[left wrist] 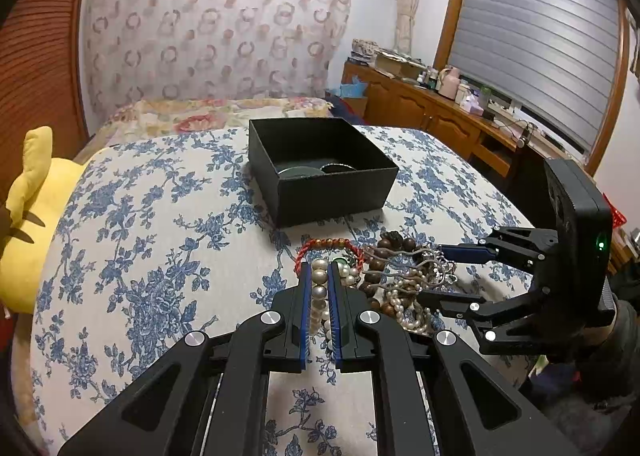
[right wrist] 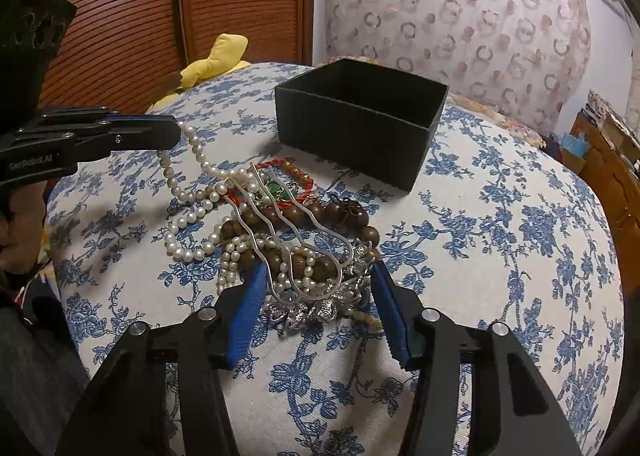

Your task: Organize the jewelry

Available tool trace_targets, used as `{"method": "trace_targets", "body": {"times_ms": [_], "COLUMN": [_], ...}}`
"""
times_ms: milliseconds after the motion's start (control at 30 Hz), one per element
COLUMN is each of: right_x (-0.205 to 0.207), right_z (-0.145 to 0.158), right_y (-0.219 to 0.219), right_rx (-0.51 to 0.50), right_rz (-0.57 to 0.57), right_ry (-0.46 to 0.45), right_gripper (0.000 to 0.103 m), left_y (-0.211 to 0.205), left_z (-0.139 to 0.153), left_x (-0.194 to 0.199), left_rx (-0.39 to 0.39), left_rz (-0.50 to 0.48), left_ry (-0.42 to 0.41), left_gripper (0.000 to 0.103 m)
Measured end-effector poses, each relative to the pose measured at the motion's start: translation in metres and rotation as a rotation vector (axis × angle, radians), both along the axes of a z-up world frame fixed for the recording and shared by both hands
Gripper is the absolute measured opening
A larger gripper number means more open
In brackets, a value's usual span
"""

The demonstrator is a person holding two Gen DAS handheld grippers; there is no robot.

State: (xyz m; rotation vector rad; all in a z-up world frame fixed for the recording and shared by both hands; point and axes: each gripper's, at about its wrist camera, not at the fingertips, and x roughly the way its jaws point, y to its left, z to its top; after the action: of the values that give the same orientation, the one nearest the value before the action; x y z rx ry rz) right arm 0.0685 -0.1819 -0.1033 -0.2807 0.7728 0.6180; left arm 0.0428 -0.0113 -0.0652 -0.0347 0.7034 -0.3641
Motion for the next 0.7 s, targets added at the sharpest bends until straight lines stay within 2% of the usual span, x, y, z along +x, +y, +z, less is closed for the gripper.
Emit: {"method": "trace_targets", "body": {"times_ms": [200, 700], "right_x": [-0.002, 0.009], "right_z": [0.012, 0.045], "right_y": [-0.008, -0.02], "right_rx": [0.035, 0.063], "right_rz": [-0.011, -0.032], "right_ry": [-0.031, -0.102], "right_gripper": [0.056, 0.056], "left_y": [-0.001, -0.014], "left_z": [0.012, 0.077], "left_x": [0.003, 0.019], "left_rx": [-0.014, -0.028], "left_rz": [0.002, -0.038], "left_ry": [-0.022, -0.145], "left_gripper": [0.007, 0.007]}}
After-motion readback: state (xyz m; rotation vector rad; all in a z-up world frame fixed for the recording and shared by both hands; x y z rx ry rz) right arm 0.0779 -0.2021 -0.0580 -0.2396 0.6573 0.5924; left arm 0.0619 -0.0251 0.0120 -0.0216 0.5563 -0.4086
